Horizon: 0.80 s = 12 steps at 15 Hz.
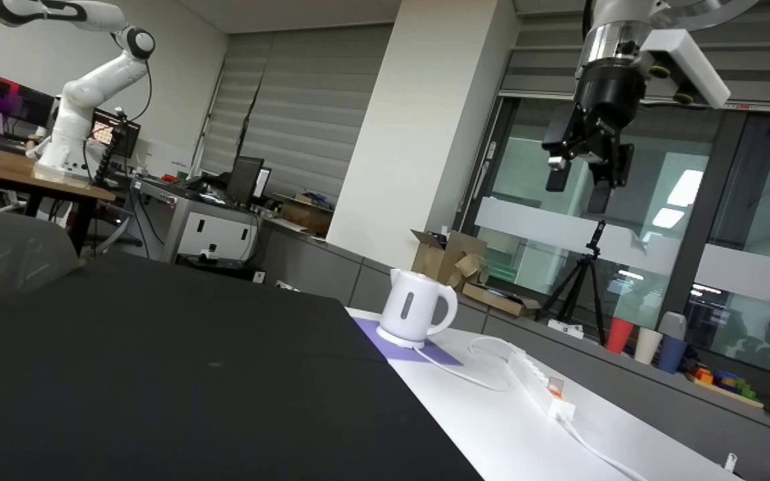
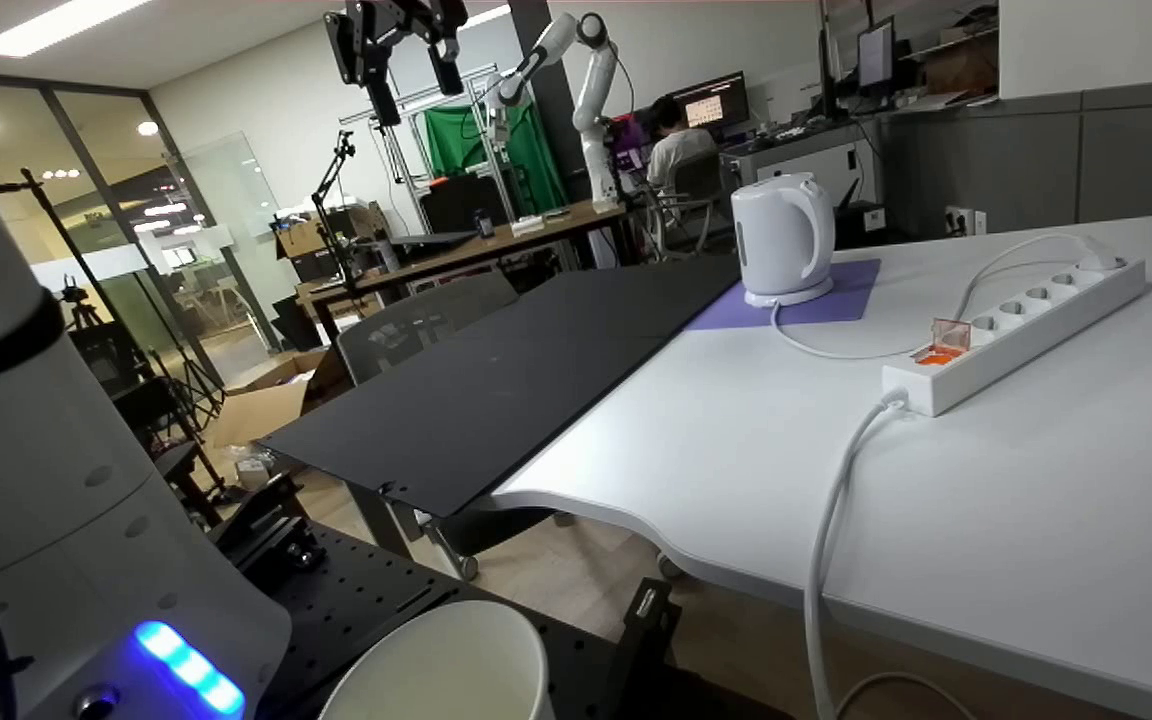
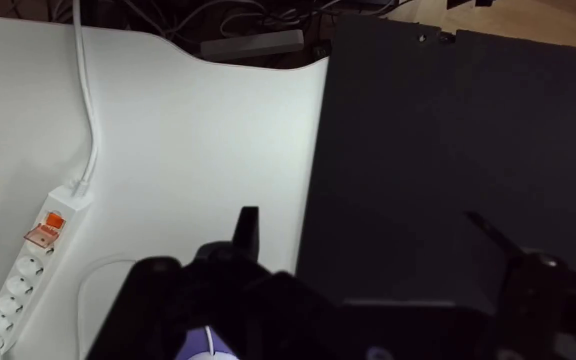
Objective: Switch on the extension cord
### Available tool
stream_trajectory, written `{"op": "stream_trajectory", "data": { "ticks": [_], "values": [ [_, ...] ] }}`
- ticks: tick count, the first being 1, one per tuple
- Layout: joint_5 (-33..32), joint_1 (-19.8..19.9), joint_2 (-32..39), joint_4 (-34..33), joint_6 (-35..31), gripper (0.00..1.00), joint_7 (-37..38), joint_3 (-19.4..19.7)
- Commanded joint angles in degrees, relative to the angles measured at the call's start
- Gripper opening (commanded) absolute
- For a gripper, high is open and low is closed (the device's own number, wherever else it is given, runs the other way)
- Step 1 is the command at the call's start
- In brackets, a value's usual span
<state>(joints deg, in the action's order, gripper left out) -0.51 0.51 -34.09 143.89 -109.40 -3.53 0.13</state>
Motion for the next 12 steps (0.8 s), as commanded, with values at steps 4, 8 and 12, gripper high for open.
{"op": "stream_trajectory", "data": {
  "ticks": [4,8,12],
  "values": [
    [-6.0,3.9,8.7,-1.7,-12.5,0.78,0.6,2.1],
    [-8.7,6.5,18.1,-4.2,-21.6,0.51,1.4,4.0],
    [-10.7,8.9,26.9,-8.1,-27.6,0.24,2.8,5.4]
  ]
}}
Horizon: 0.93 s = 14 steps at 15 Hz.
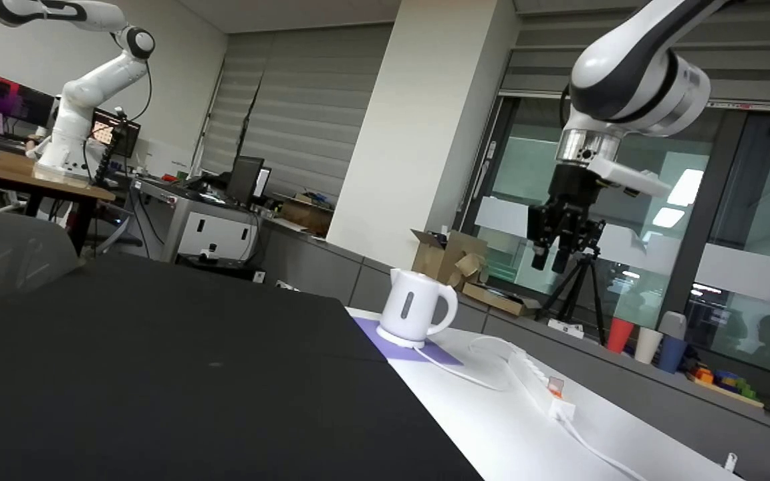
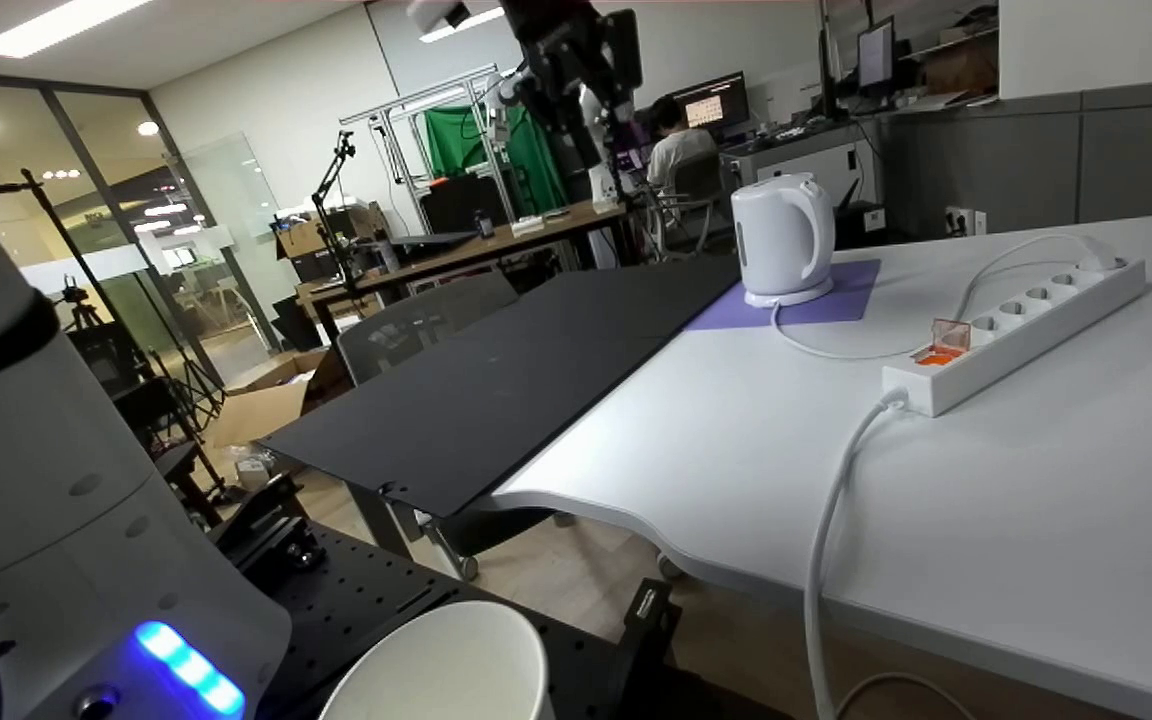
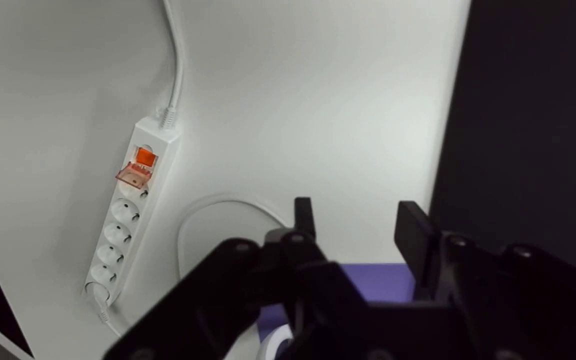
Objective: Switch on the extension cord
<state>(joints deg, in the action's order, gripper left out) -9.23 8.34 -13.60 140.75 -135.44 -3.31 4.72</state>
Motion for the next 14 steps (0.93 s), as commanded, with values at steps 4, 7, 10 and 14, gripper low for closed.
{"op": "stream_trajectory", "data": {
  "ticks": [4,7,10,14],
  "values": [
    [-2.0,2.7,12.9,-9.6,-2.3,0.00,2.8,3.5],
    [-1.7,3.8,17.0,-12.9,-2.0,0.00,2.8,5.6],
    [-0.5,5.0,21.1,-16.7,-0.4,0.00,2.4,7.8],
    [0.2,6.5,26.0,-21.6,2.7,0.00,2.9,10.0]
  ]
}}
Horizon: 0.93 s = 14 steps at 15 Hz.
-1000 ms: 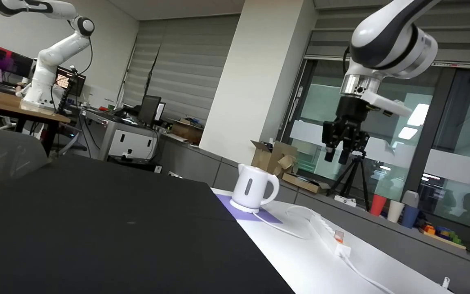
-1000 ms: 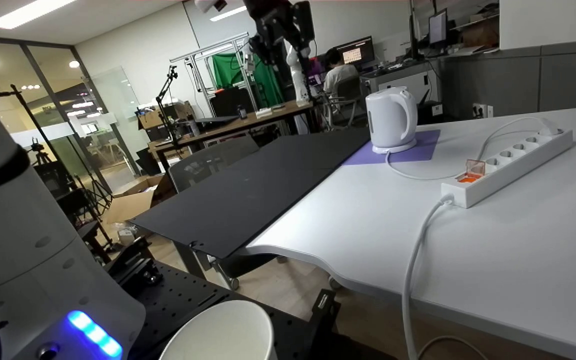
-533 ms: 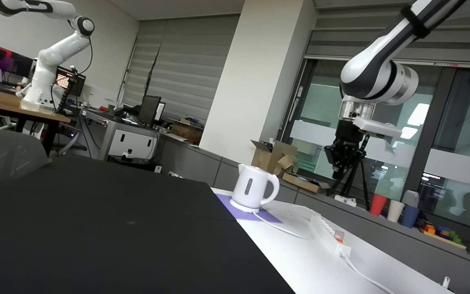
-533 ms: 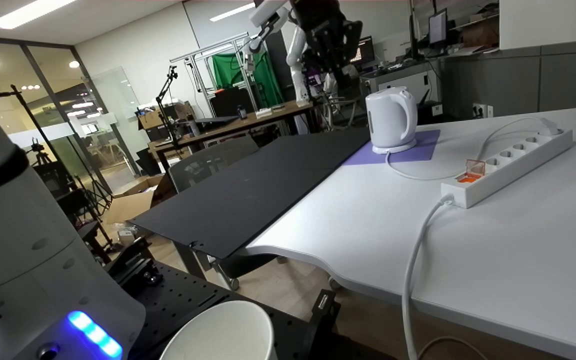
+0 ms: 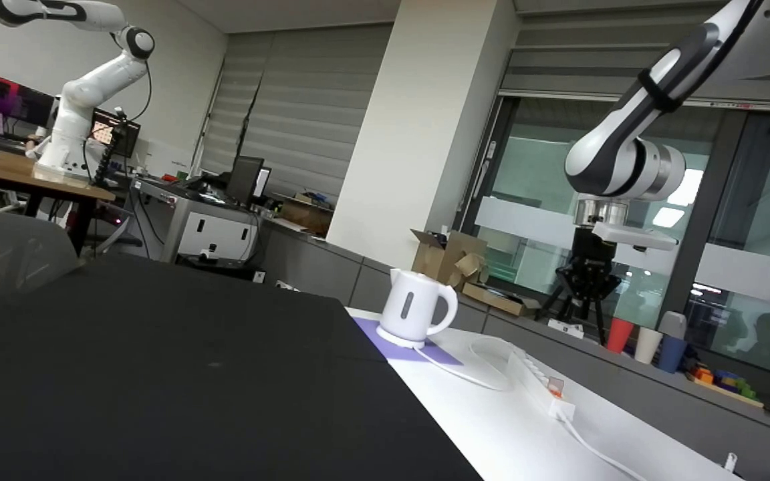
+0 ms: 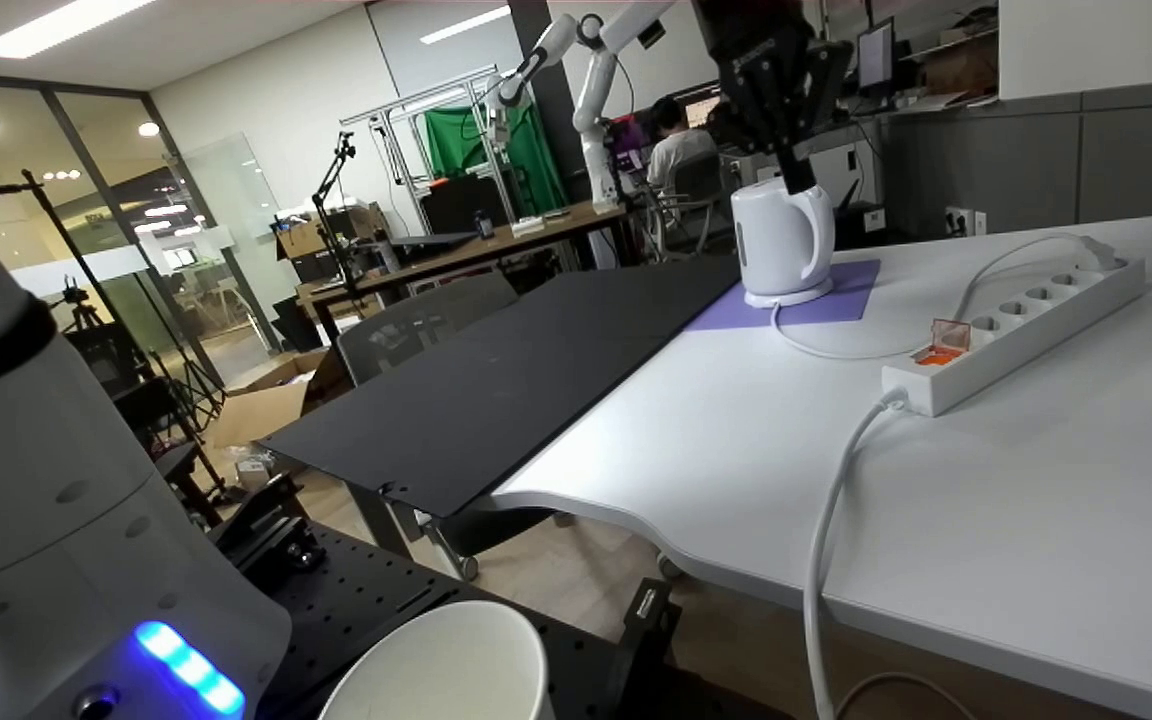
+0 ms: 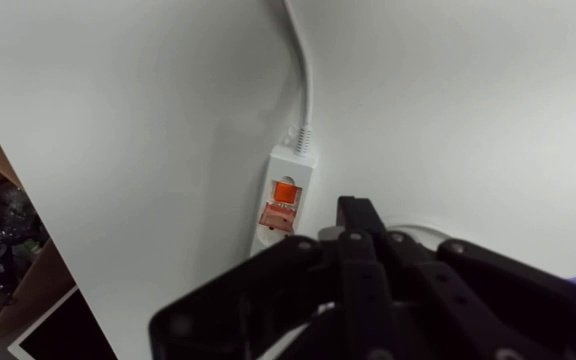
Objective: Switch on the extension cord
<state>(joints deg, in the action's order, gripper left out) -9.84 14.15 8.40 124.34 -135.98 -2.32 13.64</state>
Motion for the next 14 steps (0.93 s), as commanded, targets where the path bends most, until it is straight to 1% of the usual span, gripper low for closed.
{"op": "stream_trajectory", "data": {
  "ticks": [1,3,4,5,8,14],
  "values": [
    [1.3,1.1,5.3,-6.2,3.5,0.00,1.7,1.4],
    [2.3,1.9,7.5,-7.9,3.7,0.00,0.8,1.9],
    [2.7,2.2,8.5,-9.0,4.9,0.00,0.8,2.1],
    [1.9,1.8,6.0,-5.3,2.3,0.01,0.0,1.9],
    [2.1,2.3,8.1,-7.2,3.1,0.01,0.0,2.0],
    [2.1,2.3,8.3,-7.6,3.3,0.00,0.0,2.0]
  ]
}}
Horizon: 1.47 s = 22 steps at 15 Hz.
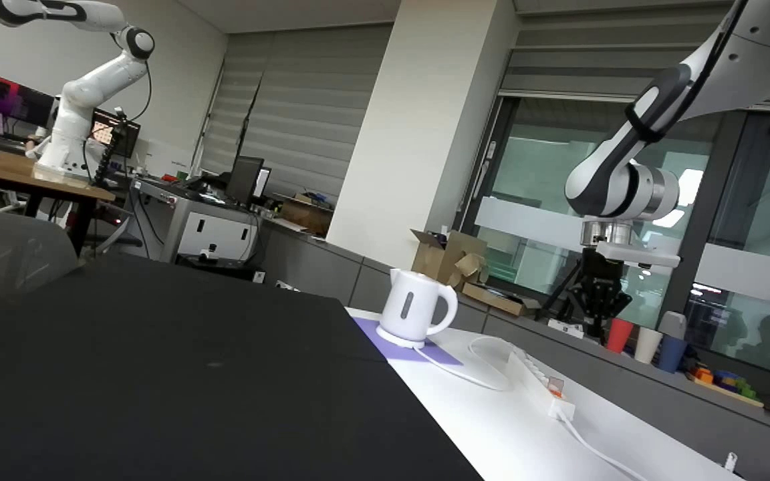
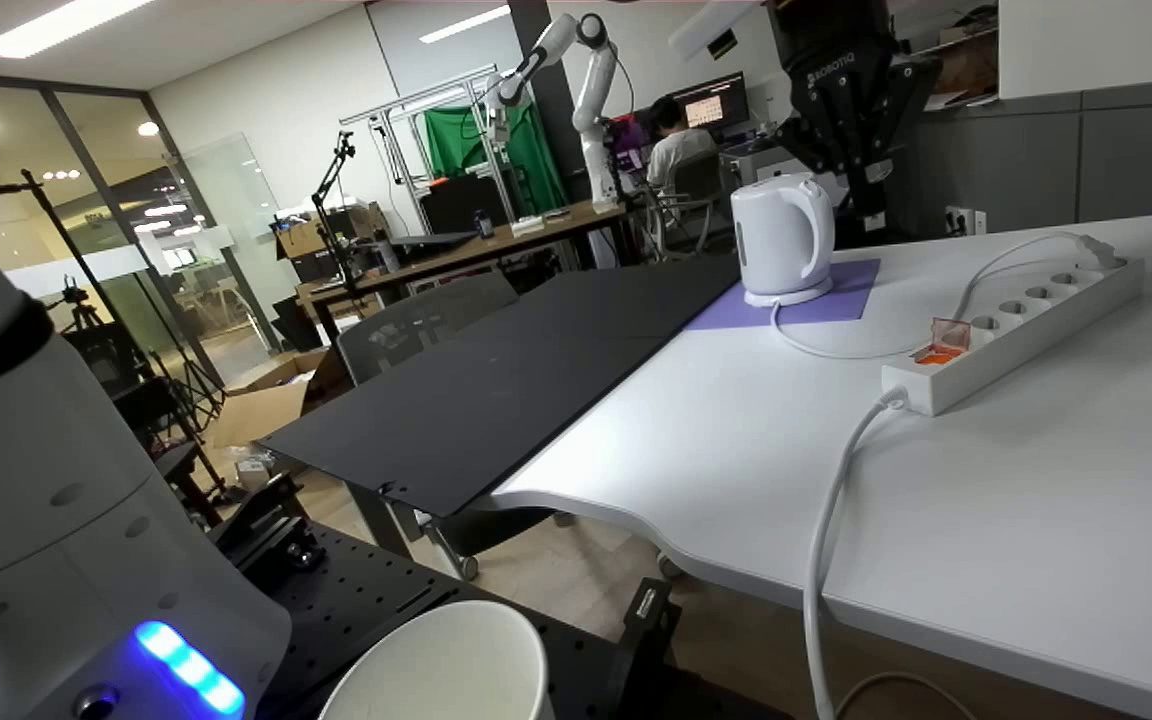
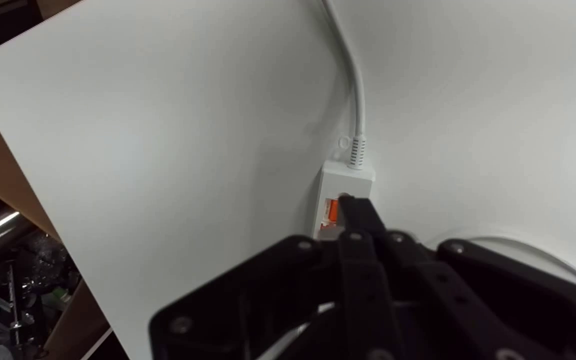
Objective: Switch on the extension cord
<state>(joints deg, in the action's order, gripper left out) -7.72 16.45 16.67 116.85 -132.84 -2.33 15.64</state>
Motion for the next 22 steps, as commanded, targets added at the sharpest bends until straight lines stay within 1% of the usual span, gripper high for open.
{"op": "stream_trajectory", "data": {
  "ticks": [1,3,10,14,17,22],
  "values": [
    [0.2,0.1,0.9,-0.4,-0.7,0.00,0.4,0.0],
    [0.5,0.2,2.5,-0.9,-2.7,0.00,0.6,-0.1],
    [4.5,0.9,9.6,-3.1,-10.2,0.00,-0.2,-1.2],
    [3.4,0.1,13.5,-4.6,-14.8,0.00,1.0,-0.6],
    [3.1,-0.3,15.9,-5.7,-16.3,0.00,1.6,-0.3],
    [3.4,-0.2,19.2,-7.6,-16.8,0.00,2.5,0.3]
  ]
}}
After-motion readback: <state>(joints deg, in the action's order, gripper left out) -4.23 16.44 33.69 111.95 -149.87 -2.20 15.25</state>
